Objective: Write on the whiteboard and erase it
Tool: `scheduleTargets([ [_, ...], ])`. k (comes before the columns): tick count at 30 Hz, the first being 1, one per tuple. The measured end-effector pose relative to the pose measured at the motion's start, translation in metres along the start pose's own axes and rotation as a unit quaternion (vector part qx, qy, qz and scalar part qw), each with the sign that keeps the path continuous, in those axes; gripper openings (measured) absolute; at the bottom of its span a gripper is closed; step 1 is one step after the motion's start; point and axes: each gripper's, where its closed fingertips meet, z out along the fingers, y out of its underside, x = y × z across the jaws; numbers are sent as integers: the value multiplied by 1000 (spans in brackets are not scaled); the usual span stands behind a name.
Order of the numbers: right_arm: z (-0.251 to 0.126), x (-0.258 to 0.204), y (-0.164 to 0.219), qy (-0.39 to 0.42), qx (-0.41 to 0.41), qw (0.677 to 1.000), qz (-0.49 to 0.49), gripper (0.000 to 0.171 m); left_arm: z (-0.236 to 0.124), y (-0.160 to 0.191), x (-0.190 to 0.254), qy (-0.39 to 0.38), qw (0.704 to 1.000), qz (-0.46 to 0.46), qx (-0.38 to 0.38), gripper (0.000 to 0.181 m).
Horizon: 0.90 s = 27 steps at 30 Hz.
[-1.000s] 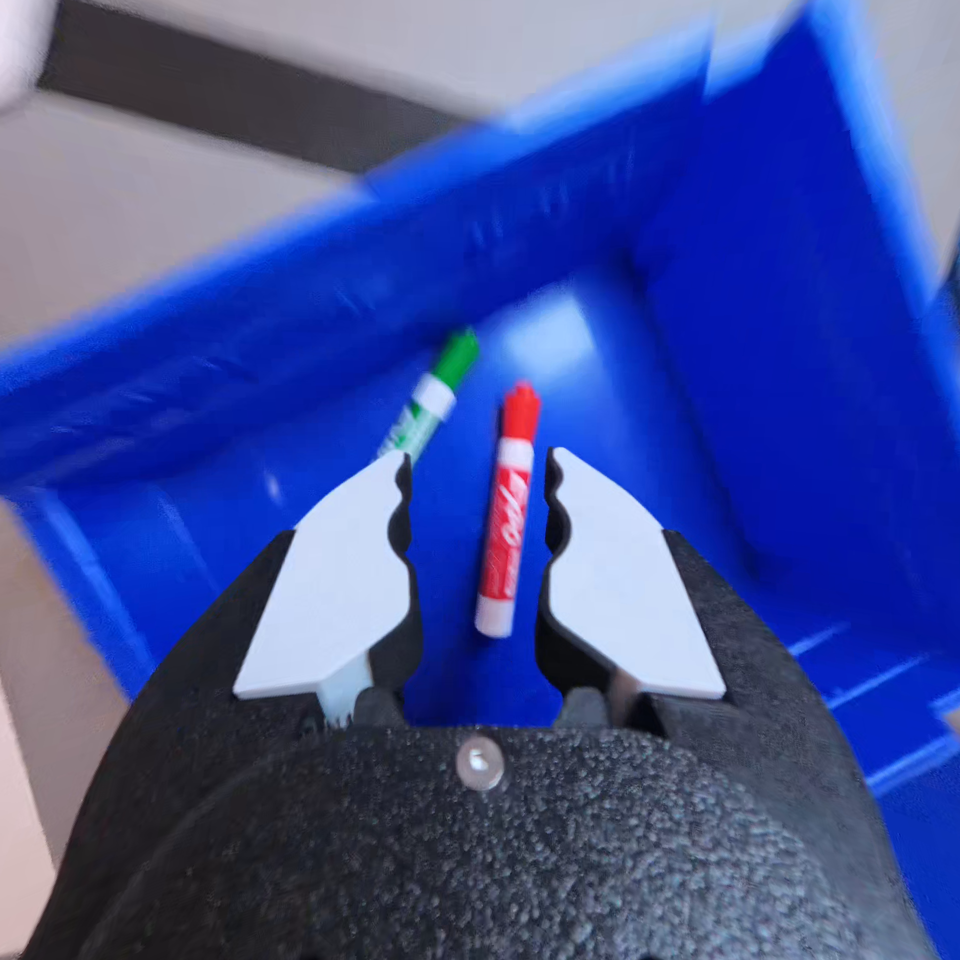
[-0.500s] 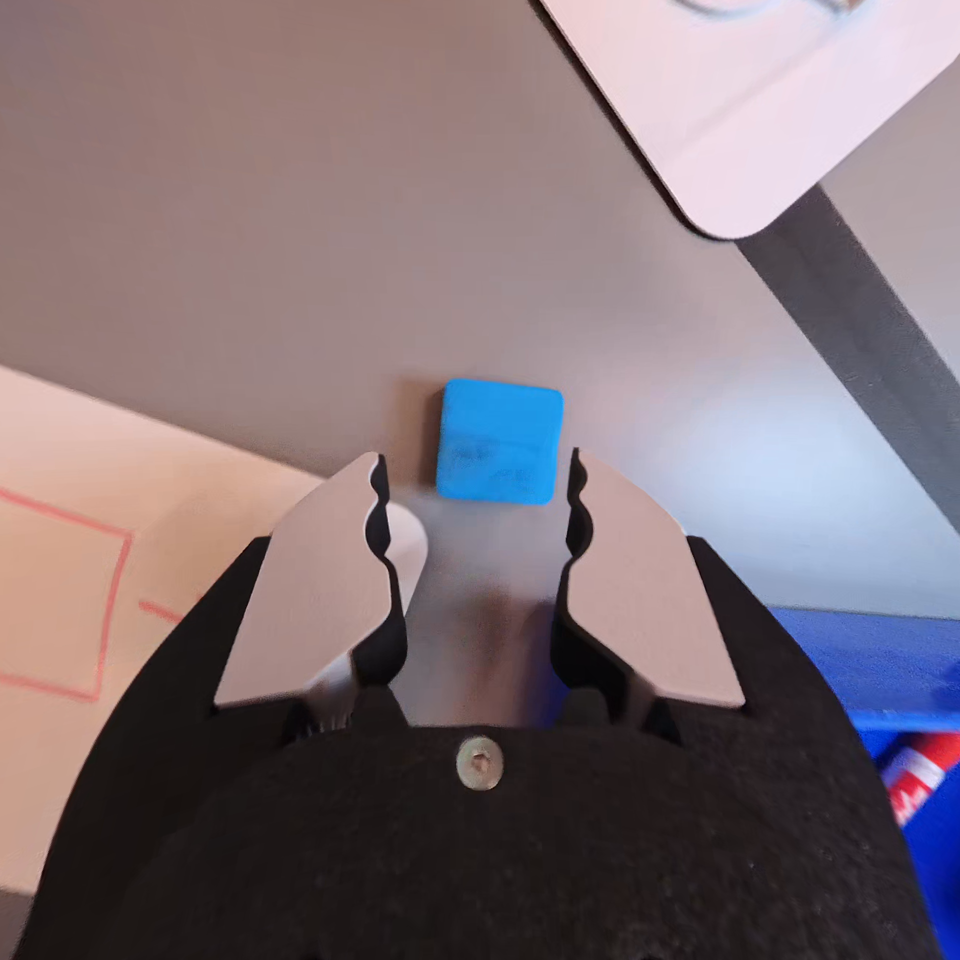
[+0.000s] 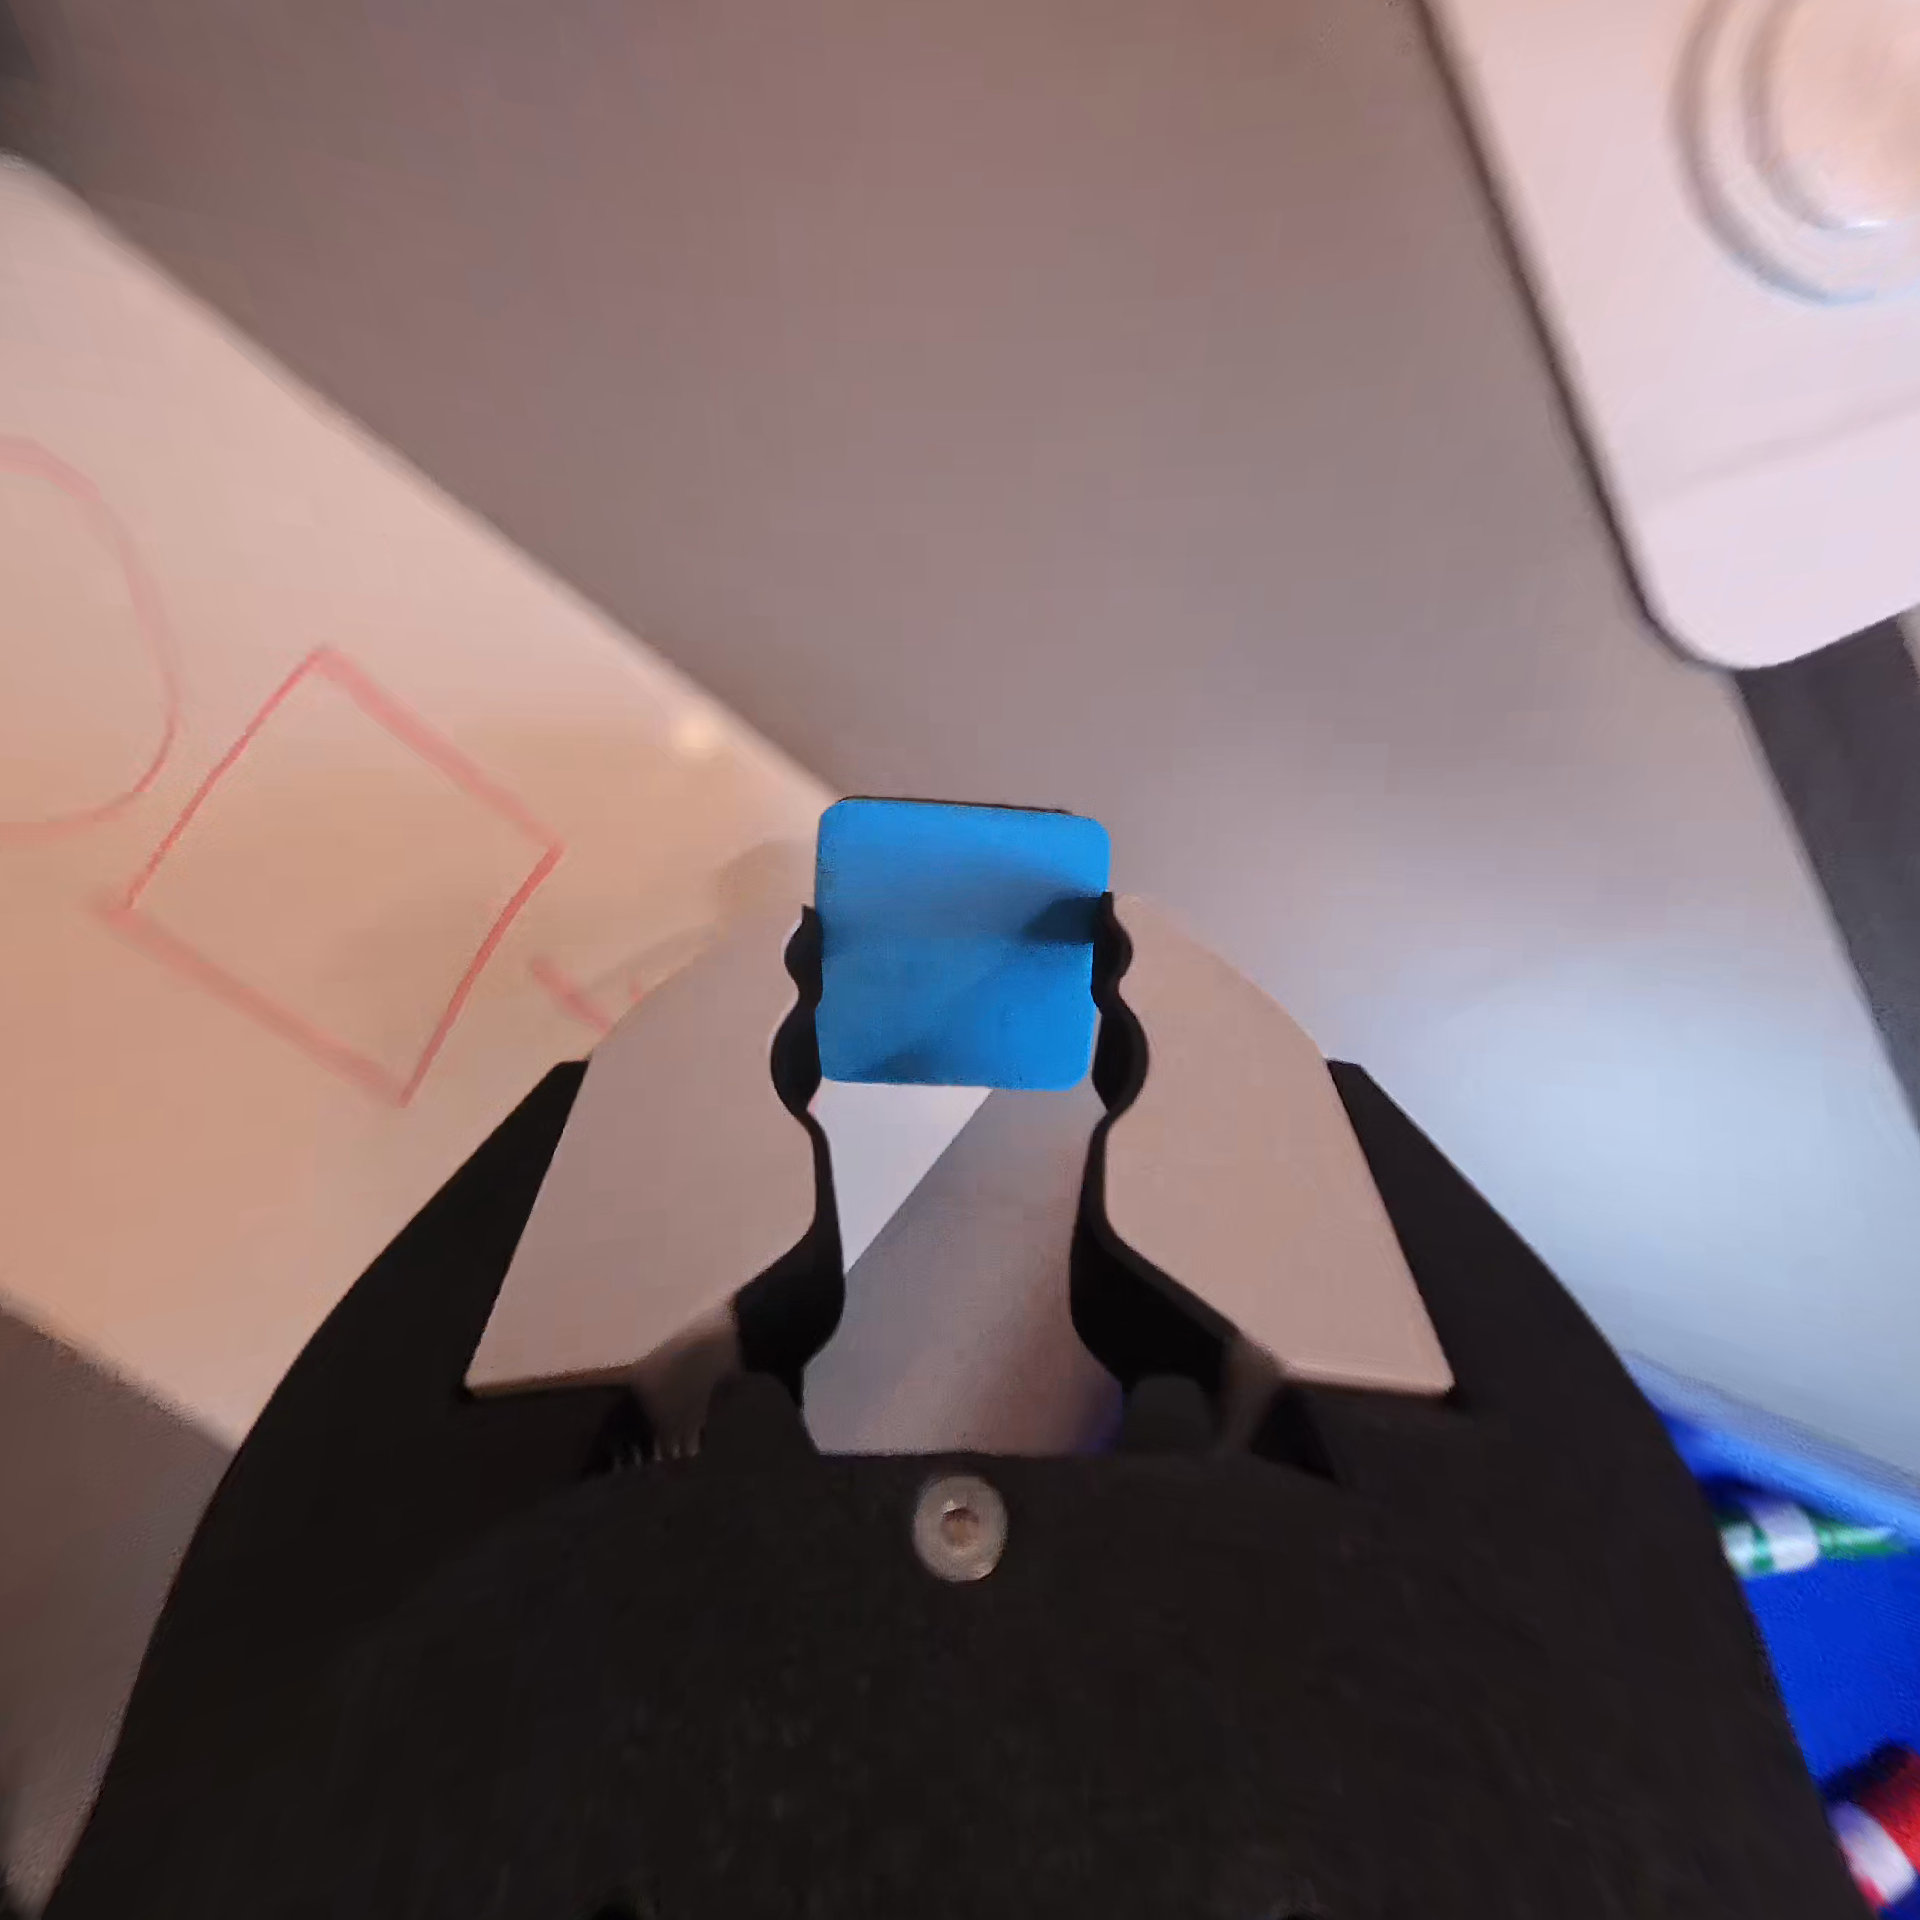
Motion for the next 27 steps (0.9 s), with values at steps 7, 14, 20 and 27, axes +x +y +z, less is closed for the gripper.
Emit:
scheduleTargets([
  [7,10,-56,76,0,-80,995,-53,51,7,17,21,61,997,5,-55,18],
  [14,20,-56,58,17,-60,997,-53,51,-7,25,34,101,988,59,-101,7],
  [20,19,-66,59,6,-62,996,-59,51,-37,61,48,159,955,128,-217,0],
  [27,24,-69,48,18,-88,993,-78,51,-33,71,57,154,941,121,-275,0],
])
